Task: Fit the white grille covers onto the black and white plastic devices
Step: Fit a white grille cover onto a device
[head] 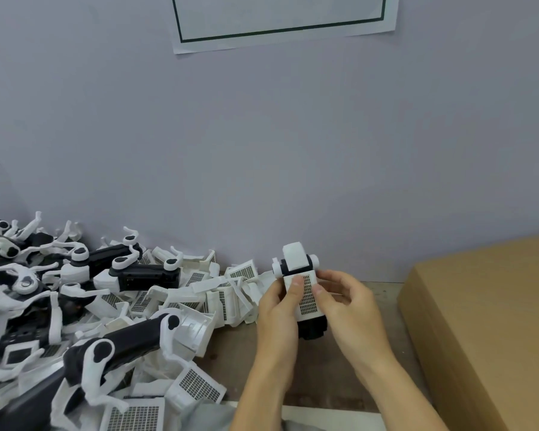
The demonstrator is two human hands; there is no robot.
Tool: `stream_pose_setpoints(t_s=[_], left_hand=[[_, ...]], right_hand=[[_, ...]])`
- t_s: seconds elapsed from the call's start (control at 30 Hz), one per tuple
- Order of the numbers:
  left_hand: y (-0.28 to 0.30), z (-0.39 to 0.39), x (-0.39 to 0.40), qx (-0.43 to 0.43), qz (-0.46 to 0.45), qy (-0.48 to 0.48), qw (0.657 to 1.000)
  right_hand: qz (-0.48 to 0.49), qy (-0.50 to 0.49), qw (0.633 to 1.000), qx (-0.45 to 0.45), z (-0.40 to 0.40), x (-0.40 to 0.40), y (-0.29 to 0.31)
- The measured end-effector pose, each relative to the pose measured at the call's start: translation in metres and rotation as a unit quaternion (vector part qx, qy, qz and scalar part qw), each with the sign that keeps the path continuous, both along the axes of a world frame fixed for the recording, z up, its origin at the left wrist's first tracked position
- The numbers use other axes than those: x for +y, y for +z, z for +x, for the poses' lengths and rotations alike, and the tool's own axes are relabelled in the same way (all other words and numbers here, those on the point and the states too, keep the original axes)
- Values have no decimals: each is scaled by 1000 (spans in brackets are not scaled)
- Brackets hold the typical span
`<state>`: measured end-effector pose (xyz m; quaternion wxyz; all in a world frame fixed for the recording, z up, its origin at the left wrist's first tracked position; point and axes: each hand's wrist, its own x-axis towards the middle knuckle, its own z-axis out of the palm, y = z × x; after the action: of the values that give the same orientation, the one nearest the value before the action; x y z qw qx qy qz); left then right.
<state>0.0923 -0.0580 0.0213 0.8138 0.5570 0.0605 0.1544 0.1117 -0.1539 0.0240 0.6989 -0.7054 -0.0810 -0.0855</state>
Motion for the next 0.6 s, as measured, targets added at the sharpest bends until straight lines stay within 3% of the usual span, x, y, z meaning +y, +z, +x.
stream_pose_setpoints(t_s=[0.17,0.27,0.4,0.6], left_hand=[[0,-2,-1,-31,35,5,999],[2,-3,0,-40,50,8,998],[2,0,-2,-24,166,72,983],[7,-5,-4,-7,53,-14,998]], right_hand=[[45,82,994,53,0,-2,-1],[46,54,996,50,2,-2,-2],[36,19,998,48,3,2,-5],[78,30,994,67,2,2,-6]])
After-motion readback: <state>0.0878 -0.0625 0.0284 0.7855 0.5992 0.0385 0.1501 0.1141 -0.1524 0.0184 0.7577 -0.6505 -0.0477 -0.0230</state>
